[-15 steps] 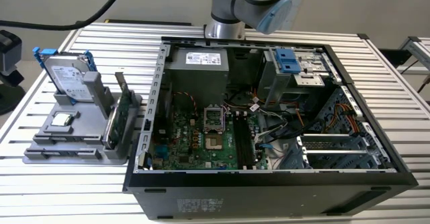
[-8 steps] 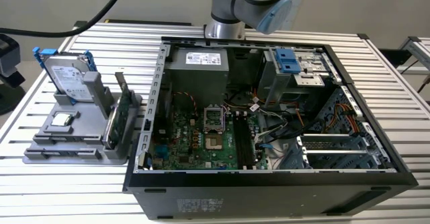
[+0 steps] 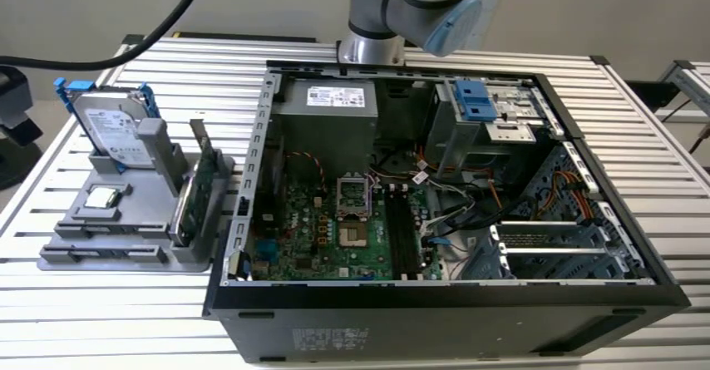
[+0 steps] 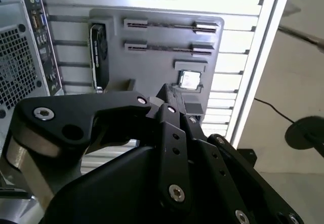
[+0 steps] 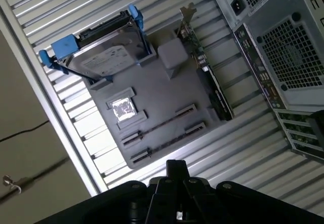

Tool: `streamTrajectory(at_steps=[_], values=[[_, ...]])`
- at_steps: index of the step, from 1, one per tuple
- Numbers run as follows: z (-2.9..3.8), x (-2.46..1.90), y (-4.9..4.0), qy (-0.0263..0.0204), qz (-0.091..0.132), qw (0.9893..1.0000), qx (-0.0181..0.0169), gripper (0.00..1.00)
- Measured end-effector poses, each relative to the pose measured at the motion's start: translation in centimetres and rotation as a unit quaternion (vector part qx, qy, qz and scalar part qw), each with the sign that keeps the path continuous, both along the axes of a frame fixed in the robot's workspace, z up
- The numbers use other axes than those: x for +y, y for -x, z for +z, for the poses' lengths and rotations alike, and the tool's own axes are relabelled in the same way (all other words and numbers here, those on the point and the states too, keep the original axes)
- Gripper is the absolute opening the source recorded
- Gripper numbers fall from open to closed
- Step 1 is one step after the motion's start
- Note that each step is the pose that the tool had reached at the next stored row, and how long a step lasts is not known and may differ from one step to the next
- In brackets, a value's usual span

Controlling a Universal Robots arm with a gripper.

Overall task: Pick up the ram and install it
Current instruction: 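Pick up the ram and move it above insertion slot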

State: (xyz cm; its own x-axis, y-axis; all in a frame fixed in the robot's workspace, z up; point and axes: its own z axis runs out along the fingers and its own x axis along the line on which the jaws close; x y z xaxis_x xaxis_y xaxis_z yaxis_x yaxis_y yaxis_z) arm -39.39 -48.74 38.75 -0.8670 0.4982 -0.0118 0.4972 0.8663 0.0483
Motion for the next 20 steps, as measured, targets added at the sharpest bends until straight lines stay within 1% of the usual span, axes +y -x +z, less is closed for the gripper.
streamTrajectory(at_steps=[4,9,14,20], values=[[-0.04,0.01,0.00,0.0000,-0.022,0.9998,0.0000,0.00],[-0.09,0.01,0.00,0.0000,-0.048,0.9988,0.0000,0.00],[-0.13,0.01,0.00,0.0000,-0.073,0.9973,0.0000,0.00],[-0.18,0.01,0.00,0.0000,-0.101,0.9949,0.0000,0.00]])
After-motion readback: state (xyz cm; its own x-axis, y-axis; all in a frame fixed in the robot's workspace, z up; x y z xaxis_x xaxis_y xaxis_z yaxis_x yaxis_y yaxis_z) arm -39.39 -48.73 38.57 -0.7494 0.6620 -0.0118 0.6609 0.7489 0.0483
